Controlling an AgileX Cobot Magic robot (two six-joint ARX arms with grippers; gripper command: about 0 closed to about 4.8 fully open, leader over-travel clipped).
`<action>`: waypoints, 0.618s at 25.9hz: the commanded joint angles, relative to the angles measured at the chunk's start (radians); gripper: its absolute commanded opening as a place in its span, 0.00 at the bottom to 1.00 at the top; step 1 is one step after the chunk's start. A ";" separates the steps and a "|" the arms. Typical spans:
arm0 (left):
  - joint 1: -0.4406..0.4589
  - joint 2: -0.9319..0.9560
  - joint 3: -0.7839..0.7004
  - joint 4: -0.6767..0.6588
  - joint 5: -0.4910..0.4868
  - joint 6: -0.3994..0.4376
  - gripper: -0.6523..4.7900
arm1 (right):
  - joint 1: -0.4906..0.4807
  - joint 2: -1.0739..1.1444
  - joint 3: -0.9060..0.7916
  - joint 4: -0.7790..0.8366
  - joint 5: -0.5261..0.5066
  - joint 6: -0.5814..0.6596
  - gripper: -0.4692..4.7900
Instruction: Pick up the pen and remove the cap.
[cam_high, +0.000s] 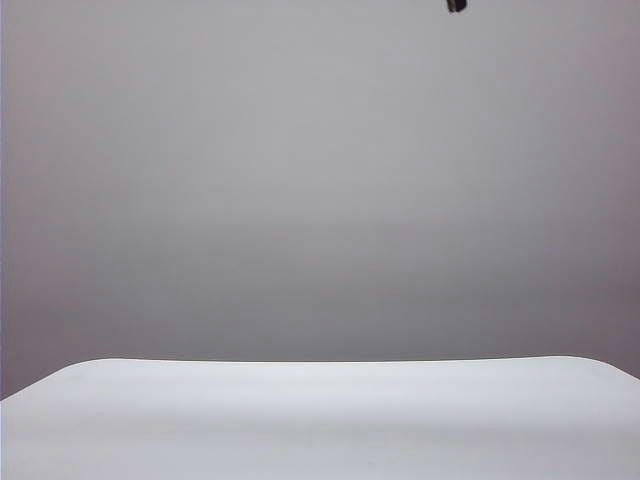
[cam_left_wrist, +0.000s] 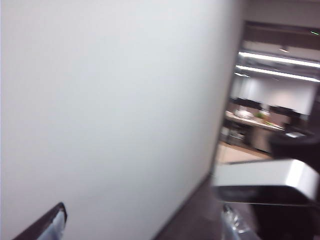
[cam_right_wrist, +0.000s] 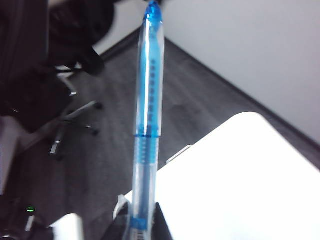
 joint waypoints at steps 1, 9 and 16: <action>0.049 -0.006 0.004 0.017 0.021 -0.045 0.87 | 0.002 -0.005 0.005 0.013 0.042 -0.029 0.08; 0.087 -0.006 0.003 -0.046 0.220 -0.117 0.87 | 0.002 0.004 0.006 0.098 0.097 -0.037 0.08; 0.073 -0.006 0.003 -0.051 0.253 -0.120 0.87 | 0.002 0.002 0.006 0.183 0.089 0.023 0.08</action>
